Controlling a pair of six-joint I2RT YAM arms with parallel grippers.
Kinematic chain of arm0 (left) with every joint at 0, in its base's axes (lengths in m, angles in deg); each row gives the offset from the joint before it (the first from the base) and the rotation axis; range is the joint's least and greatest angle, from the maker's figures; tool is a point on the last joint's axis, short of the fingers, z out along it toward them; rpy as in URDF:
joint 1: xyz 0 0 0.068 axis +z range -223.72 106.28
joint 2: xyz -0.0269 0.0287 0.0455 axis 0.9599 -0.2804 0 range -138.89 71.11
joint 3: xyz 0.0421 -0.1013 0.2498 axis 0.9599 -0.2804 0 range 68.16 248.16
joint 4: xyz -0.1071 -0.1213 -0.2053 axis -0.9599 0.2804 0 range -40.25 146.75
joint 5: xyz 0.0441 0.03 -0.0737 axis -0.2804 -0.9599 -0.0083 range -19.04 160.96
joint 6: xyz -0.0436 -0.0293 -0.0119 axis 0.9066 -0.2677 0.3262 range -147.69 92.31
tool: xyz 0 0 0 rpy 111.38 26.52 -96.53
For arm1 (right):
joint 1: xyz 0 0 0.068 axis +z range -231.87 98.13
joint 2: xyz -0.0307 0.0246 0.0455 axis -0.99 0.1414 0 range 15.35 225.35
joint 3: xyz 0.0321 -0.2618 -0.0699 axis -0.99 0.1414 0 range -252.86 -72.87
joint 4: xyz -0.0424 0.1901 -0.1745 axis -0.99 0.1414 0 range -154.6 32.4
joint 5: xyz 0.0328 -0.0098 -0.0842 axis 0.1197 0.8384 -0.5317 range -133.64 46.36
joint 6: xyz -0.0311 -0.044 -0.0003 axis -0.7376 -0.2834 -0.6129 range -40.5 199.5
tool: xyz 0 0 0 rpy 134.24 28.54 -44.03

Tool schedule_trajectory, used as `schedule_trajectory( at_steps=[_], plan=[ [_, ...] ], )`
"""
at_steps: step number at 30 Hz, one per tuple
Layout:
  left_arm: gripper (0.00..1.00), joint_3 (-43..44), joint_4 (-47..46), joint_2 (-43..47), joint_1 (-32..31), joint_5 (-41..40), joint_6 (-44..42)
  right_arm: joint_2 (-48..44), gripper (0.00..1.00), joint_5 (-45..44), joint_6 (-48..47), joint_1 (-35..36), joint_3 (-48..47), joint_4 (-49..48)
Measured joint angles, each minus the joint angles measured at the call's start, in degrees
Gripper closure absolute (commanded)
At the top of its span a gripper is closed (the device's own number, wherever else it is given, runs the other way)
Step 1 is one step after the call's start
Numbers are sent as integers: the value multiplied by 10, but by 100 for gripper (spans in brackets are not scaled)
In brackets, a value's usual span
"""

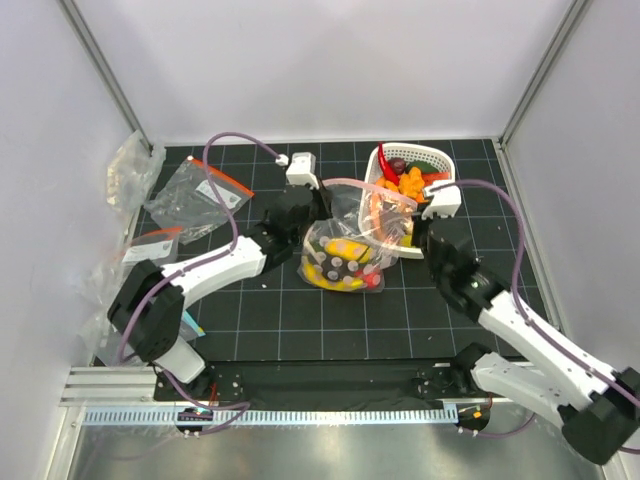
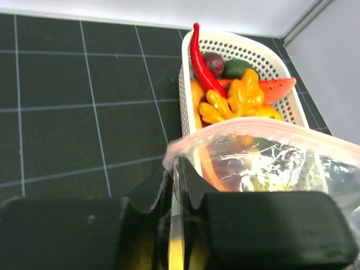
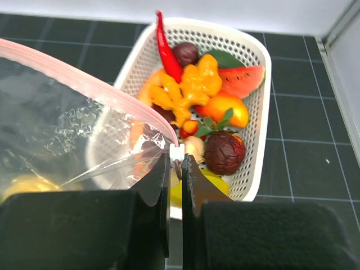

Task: Place the food in the zip-top bag and seal the zipper
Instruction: Place the zipper food storage bag at the center of the board, then reset both arms

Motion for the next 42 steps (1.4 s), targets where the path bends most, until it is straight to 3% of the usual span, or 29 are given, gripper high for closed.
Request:
schedule_trajectory(
  at_steps=[3, 6, 8, 10, 13, 14, 16, 17, 18, 26, 28, 34, 42],
  plan=[
    [86, 25, -14, -30, 14, 10, -3, 70, 98, 28, 10, -58, -9, -15],
    [89, 35, -18, -39, 30, 14, -5, 108, 98, 42, 14, -73, -15, -27],
    [51, 42, -15, -40, 42, 17, -9, 126, 95, 48, 18, -81, -21, -41],
    [20, 58, -9, -43, 61, 27, -11, 141, 96, 53, 23, -92, -29, -52],
    [12, 94, 17, -51, 89, 56, -5, 165, 92, 58, 35, -116, -41, -68],
    [10, 100, 22, -51, 95, 63, -5, 172, 85, 60, 39, -123, -44, -71],
    [7, 97, 24, -43, 104, 70, -5, 186, 56, 69, 55, -147, -47, -73],
    [7, 87, 23, -35, 106, 73, -2, 189, 19, 73, 67, -158, -47, -72],
    [7, 74, 24, -24, 105, 75, 1, 190, 1, 77, 75, -165, -47, -71],
    [1, -61, 34, 124, 101, 88, 51, 106, 0, 64, 145, -174, -36, -64],
    [0, -90, 51, 169, 101, 87, 63, 75, 0, 29, 204, -173, -50, -18],
    [0, -165, 115, 316, 101, 102, 103, 27, 0, 37, 285, -174, -113, 101],
    [0, -333, 115, 525, 100, 96, 97, -127, 0, 41, 346, -175, 1, 121]
  ],
)
